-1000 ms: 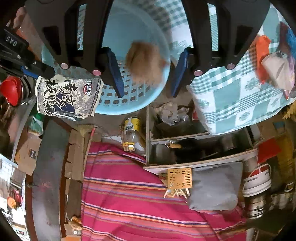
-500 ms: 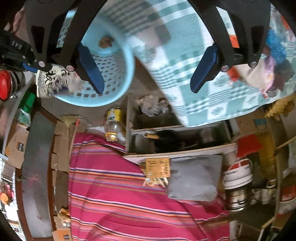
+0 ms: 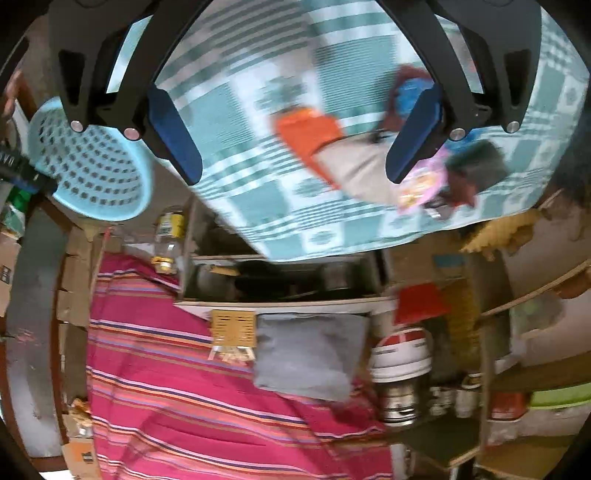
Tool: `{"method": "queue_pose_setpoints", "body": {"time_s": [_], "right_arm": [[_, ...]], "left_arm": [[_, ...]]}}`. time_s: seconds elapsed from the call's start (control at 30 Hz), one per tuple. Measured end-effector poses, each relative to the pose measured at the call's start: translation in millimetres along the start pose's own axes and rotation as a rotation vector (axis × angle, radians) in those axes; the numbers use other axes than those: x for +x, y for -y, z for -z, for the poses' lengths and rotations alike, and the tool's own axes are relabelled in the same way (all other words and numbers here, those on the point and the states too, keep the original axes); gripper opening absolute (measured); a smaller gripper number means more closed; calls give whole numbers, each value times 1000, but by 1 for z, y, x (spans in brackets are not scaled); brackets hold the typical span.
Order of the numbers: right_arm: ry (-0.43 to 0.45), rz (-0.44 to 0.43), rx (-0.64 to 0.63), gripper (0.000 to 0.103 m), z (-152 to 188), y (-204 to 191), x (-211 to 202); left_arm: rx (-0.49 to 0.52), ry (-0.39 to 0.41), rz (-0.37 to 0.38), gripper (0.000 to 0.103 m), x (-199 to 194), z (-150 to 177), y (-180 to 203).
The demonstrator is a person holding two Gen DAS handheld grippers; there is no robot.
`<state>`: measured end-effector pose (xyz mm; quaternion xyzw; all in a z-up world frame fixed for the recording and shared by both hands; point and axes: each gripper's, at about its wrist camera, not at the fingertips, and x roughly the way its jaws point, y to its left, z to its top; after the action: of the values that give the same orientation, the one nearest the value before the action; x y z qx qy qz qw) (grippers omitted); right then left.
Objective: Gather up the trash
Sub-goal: 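Carry both items to the blue basket and open both tools to drop them, then grasp the clear wrapper with orange strips with the left tool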
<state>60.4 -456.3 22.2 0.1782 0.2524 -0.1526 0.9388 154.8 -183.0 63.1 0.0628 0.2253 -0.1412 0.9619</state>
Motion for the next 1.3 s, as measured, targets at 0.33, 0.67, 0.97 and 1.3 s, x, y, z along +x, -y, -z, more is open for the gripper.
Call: {"method": "queue_pose_setpoints", "body": {"time_s": [0.33,0.67,0.97,1.3], "right_arm": [[24,-60,-88,84,6,-81,7],[-18,-55,-158,85,18,-121,22],[-44,-82,-156,85,19,-143,34],[-61,-101,-211,85,27,-166,37]], "left_arm": [[-91,-23,-147,97,-22,35,-102],[-109,-127,-205,97,-20,85,-157],[-105,-178,-164,92,-15,99,-167],[-108,-265,-116,40,2,103,-170]]}}
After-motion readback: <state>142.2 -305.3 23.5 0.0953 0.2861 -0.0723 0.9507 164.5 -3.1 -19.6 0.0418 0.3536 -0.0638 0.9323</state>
